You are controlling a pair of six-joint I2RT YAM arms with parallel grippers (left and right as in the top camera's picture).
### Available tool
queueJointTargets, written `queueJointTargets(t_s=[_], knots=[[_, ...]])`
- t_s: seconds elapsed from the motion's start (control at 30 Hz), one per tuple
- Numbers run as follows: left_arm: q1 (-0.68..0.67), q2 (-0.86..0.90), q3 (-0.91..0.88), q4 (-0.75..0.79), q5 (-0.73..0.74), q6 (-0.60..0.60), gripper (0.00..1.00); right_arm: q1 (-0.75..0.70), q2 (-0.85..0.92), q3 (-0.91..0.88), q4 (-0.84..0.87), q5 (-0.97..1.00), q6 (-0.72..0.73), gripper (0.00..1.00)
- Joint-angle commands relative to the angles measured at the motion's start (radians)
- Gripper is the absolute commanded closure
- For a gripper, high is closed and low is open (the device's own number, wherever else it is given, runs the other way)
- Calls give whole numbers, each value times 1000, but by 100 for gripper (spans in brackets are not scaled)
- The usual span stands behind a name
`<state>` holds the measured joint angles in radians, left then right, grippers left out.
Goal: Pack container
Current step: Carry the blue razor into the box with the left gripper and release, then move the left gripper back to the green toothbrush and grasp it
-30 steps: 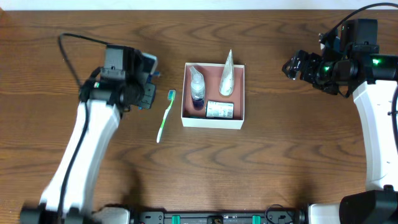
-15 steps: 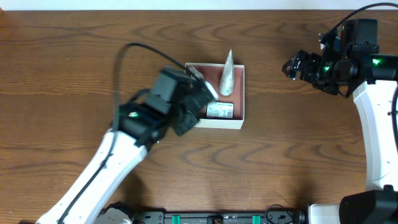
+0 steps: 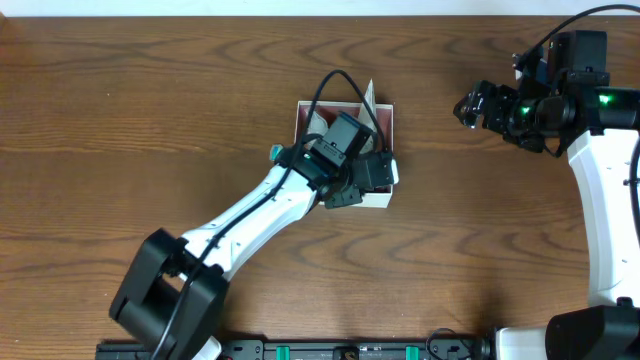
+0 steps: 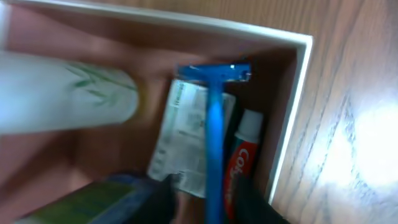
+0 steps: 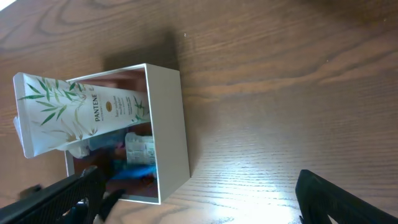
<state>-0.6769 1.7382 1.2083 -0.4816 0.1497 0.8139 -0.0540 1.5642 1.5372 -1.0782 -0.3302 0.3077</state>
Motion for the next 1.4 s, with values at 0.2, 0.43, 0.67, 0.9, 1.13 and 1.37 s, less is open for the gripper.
queueJointTargets(t_s=[0.2, 0.43, 0.67, 0.9, 1.13, 1.37], knots=[[5, -203, 2, -70, -6, -198, 2, -6, -2, 7, 0, -10, 13, 1], [130, -464, 2, -194, -12, -391, 2, -6, -2, 7, 0, -10, 13, 1], [414, -467, -12, -247, -38, -688, 2, -6, -2, 7, 0, -10, 13, 1], [502, -197, -21, -235, -38, -718, 2, -6, -2, 7, 0, -10, 13, 1], [502, 35, -21, -236, -37, -718, 6, -6, -2, 7, 0, -10, 13, 1], [500, 124, -21, -217, -5, -698, 13, -6, -2, 7, 0, -10, 13, 1]])
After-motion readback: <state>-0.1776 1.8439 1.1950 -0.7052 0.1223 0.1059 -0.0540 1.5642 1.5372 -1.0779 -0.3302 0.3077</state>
